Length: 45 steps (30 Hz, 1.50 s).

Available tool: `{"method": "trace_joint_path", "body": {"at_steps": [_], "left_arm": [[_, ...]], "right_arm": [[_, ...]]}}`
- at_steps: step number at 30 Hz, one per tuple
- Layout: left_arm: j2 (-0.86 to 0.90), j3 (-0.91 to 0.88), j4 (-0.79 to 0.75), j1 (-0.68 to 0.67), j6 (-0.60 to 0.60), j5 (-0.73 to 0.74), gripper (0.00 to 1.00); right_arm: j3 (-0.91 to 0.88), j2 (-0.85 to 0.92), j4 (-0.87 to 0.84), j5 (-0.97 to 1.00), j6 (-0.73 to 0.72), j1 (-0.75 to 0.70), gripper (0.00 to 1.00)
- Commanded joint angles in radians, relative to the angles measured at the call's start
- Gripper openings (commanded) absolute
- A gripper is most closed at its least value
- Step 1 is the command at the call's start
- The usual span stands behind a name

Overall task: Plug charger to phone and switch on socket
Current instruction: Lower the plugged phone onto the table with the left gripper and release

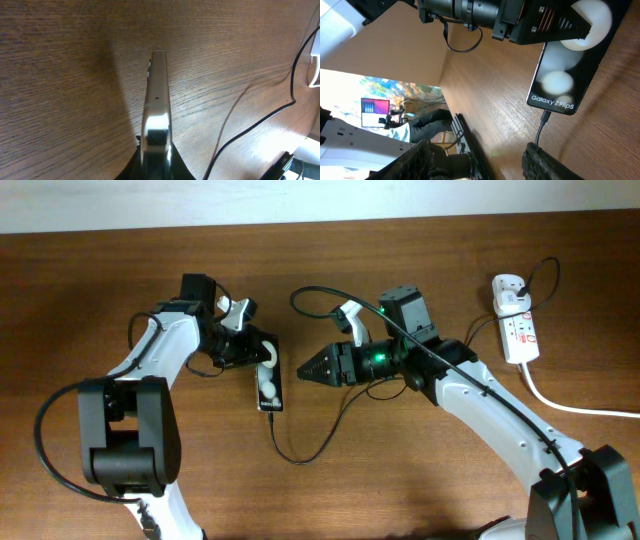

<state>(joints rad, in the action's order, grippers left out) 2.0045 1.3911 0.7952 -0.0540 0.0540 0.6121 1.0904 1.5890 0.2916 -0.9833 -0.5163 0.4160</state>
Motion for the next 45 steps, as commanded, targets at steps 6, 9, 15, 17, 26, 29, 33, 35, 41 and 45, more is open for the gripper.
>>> {"method": "trace_joint_path", "body": {"at_steps": [6, 9, 15, 17, 26, 29, 33, 35, 41, 45], "left_arm": [[-0.023, -0.068, -0.033, 0.002, 0.010, 0.008, 0.03], [-0.023, -0.082, -0.039, 0.002, 0.010, 0.009, 0.03], [-0.023, -0.082, -0.043, 0.002, 0.014, 0.008, 0.15], [-0.023, -0.082, -0.043, 0.002, 0.014, 0.008, 0.19], [-0.023, -0.082, -0.043, 0.002, 0.014, -0.001, 0.40], [-0.023, -0.082, -0.042, 0.002, 0.013, -0.034, 0.52], [-0.023, -0.082, -0.043, 0.002, 0.013, -0.039, 0.59], [-0.023, -0.082, -0.036, 0.002, 0.013, -0.082, 0.63], [-0.023, -0.082, -0.035, 0.002, 0.013, -0.133, 0.66], [-0.026, -0.051, -0.015, 0.007, 0.014, -0.142, 0.77]], "right_arm": [[0.018, 0.007, 0.001, 0.012, 0.015, 0.005, 0.62], [0.018, 0.007, 0.001, 0.012, 0.015, 0.005, 0.62], [0.018, 0.007, 0.004, 0.012, 0.015, 0.005, 0.63], [0.018, 0.007, 0.009, 0.012, 0.015, 0.005, 0.63], [0.018, 0.007, 0.012, 0.012, 0.015, 0.005, 0.63], [0.018, 0.007, 0.012, 0.012, 0.015, 0.005, 0.63], [0.018, 0.007, 0.012, 0.012, 0.015, 0.005, 0.63], [0.018, 0.007, 0.016, 0.012, 0.016, 0.005, 0.63], [0.018, 0.007, 0.019, 0.018, 0.016, 0.005, 0.63], [0.018, 0.007, 0.131, 0.164, 0.076, 0.005, 0.63]]}}
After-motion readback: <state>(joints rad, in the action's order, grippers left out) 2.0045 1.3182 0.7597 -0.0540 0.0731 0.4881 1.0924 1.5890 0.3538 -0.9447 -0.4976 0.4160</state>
